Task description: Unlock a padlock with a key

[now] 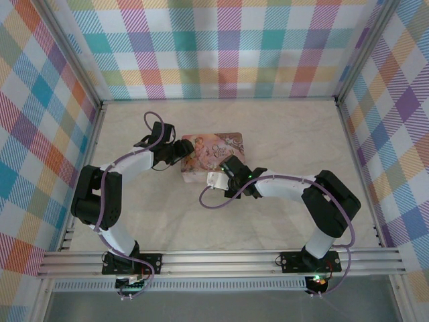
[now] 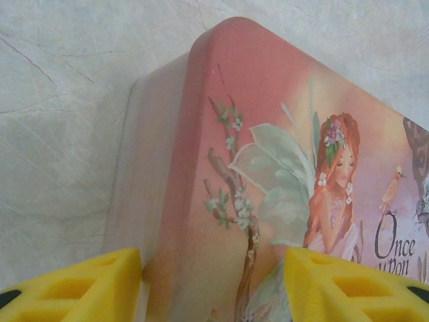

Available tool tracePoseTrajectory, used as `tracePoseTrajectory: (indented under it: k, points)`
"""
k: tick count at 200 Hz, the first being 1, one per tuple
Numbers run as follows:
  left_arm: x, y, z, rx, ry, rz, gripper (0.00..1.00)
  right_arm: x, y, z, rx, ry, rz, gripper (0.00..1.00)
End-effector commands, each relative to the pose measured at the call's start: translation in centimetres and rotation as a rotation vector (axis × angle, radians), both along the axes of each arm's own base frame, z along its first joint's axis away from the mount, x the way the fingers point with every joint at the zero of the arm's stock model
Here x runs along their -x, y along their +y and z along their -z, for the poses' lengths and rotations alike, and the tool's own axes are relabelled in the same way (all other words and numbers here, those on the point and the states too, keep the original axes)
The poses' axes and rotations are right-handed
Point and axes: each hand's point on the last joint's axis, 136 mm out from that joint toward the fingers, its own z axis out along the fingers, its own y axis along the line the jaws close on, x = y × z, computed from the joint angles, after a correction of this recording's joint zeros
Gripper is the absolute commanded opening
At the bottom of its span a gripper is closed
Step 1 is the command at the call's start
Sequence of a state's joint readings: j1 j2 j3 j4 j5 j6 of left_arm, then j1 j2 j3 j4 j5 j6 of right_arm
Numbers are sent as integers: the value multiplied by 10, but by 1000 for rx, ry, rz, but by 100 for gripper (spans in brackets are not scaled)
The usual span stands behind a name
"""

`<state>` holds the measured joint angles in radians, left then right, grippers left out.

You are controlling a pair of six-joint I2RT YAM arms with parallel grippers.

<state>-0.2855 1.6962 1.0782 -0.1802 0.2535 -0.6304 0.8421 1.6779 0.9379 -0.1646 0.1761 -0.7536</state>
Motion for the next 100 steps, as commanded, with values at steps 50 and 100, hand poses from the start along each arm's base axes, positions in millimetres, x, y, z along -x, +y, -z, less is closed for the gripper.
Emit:
tracePoseTrajectory:
  k: [50, 100]
  points:
    - [-8, -4, -8, 24, -23, 19, 58, -8, 16, -26, -49, -68, -47, 0]
    - [-7, -4, -8, 23, -23, 19, 58, -7, 14, -25, -49, -68, -41, 0]
